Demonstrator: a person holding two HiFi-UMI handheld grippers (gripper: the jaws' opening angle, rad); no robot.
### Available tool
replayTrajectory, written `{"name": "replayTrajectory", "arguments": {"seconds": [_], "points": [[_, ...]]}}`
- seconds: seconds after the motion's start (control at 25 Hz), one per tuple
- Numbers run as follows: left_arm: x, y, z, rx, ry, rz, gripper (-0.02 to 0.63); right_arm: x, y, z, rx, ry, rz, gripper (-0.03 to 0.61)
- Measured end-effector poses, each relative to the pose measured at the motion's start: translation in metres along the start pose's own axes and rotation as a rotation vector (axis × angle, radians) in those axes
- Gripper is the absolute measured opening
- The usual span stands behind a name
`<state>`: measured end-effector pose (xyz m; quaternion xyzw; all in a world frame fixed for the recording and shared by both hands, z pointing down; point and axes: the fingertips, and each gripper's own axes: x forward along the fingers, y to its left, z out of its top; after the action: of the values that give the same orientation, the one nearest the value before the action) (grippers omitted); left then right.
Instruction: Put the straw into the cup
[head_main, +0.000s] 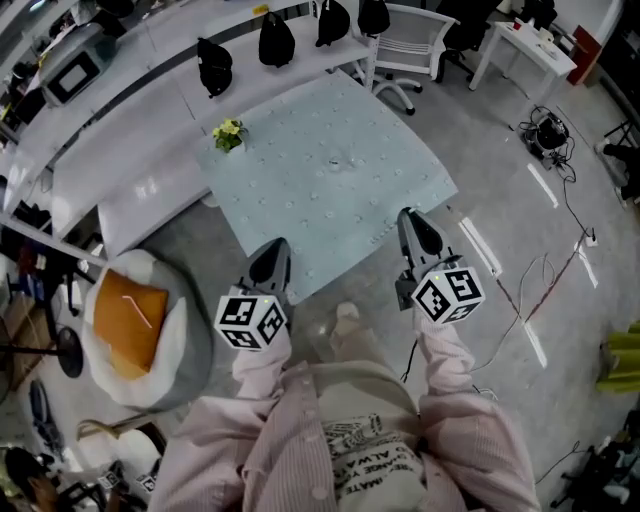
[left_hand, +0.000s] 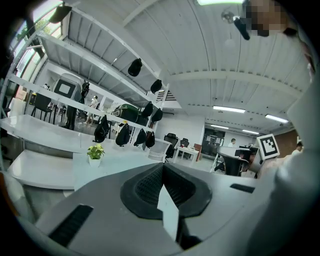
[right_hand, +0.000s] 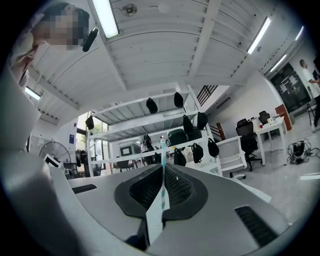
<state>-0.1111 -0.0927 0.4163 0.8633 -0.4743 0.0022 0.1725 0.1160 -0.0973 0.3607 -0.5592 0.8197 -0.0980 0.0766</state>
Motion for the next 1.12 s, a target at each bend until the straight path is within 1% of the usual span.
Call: {"name": "replayTrajectory", "arguments": {"seconds": [0.24,0.6,0.76,1.12], "points": [[0.055,0.012,0.01,-0.017,0.005,0.029,0.0,0.052,-0.036,0.005,0.003,0.024,0.032,0.009],[0.128,0.032,0.012,-0.053,0.018,0.07,0.0,0.118,-0.085,0.004,0.014,0.054,0.072,0.009],[0.151,0.037,0.009,-0.063,0.028,0.08,0.0,0.14,-0.101,0.001,0.02,0.063,0.088,0.009],[0.178,0.057,0.003,-0.082,0.047,0.119,0.0,0.178,-0.124,0.001,0.039,0.021,0.078,0.009]]}}
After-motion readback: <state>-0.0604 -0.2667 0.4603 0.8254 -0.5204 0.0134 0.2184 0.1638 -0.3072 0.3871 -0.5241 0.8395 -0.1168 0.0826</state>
